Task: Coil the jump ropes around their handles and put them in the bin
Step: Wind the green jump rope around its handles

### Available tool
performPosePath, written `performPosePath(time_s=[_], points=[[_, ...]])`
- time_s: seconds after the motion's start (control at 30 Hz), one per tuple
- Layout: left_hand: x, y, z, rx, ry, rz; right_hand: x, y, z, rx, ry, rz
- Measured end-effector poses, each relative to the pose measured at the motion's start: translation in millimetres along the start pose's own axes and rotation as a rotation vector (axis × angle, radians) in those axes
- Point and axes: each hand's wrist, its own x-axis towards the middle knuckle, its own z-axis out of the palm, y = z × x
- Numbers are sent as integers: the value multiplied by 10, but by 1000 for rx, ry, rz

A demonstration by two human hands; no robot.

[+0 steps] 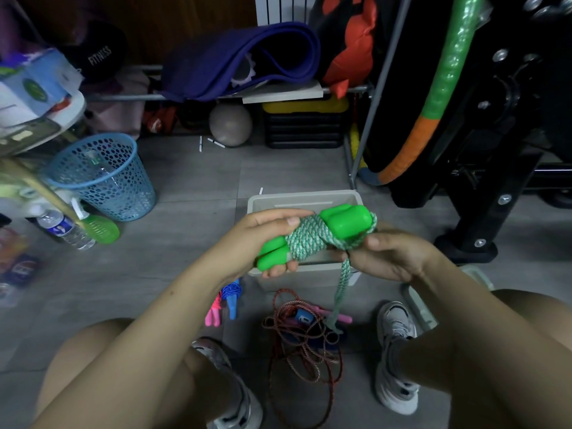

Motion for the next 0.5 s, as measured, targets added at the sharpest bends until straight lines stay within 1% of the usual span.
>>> performPosePath(time_s=[0.13,0.27,0.3,0.37,0.43,0.5], points=[[43,-41,36,-21,32,13,55,67,46,-111,126,-51],[76,-90,62,-41,68,3,71,108,65,-190,176,-109],[88,-107,72,-32,83,7,73,127,83,-234,187,-115],[119,-137,100,17,138,17,70,195,143,-412,207,-78],[150,-150,135,111,212,40,86,261,223,-568,306,-13],[166,-152,151,186,262,69,116,288,298,-582,426,-16]])
